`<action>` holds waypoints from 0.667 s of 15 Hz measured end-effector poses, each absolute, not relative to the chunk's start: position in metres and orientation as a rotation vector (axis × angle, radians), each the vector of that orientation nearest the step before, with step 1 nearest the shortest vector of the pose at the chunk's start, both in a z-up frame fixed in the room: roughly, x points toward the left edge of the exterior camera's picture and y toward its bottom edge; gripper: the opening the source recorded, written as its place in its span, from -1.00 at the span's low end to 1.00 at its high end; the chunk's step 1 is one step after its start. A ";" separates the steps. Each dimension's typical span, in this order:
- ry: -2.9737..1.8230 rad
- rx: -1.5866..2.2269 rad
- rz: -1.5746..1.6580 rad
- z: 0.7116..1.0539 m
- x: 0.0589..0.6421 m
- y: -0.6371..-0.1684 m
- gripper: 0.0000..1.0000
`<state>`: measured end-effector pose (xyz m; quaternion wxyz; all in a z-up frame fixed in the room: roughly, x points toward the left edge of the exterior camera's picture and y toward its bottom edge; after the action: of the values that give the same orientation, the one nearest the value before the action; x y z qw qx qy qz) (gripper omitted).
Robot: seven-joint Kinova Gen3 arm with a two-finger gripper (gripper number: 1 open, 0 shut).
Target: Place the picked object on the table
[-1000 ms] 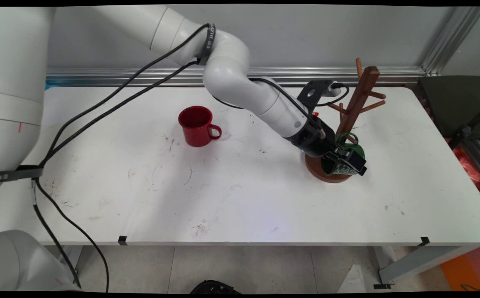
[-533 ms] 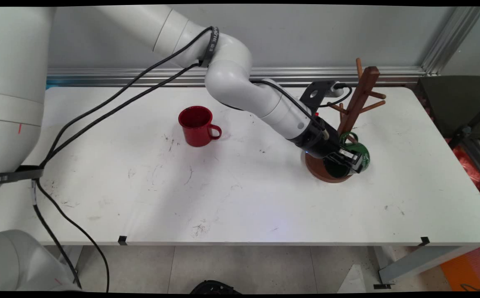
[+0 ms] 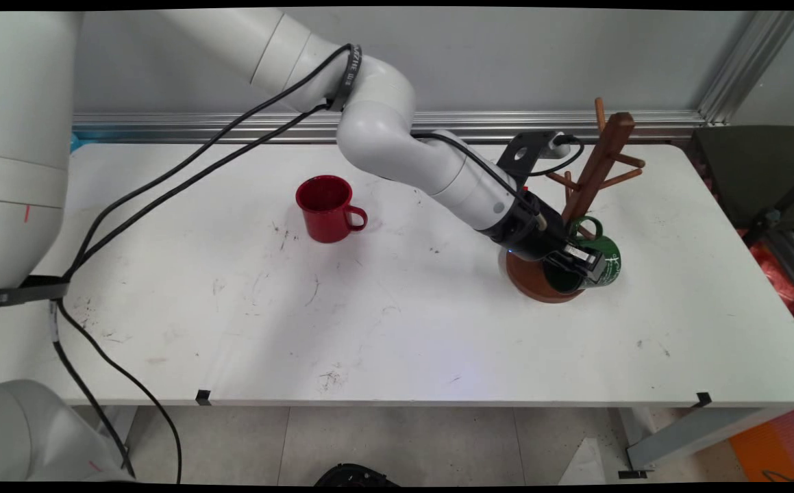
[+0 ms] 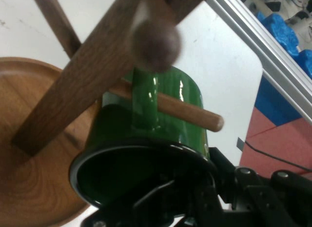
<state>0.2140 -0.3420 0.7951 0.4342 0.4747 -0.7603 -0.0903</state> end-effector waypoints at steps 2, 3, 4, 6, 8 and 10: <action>-1.892 1.175 -0.225 0.796 0.215 -0.340 -1.00; -1.891 1.169 -0.227 0.798 0.215 -0.339 -1.00; -1.889 1.160 -0.229 0.800 0.215 -0.337 -1.00; -1.887 1.144 -0.233 0.803 0.215 -0.334 -1.00; -1.887 1.133 -0.236 0.806 0.215 -0.331 -1.00; -1.886 1.121 -0.240 0.809 0.216 -0.327 -1.00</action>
<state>0.2159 -0.3273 0.8094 0.4504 0.4536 -0.7629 -0.0971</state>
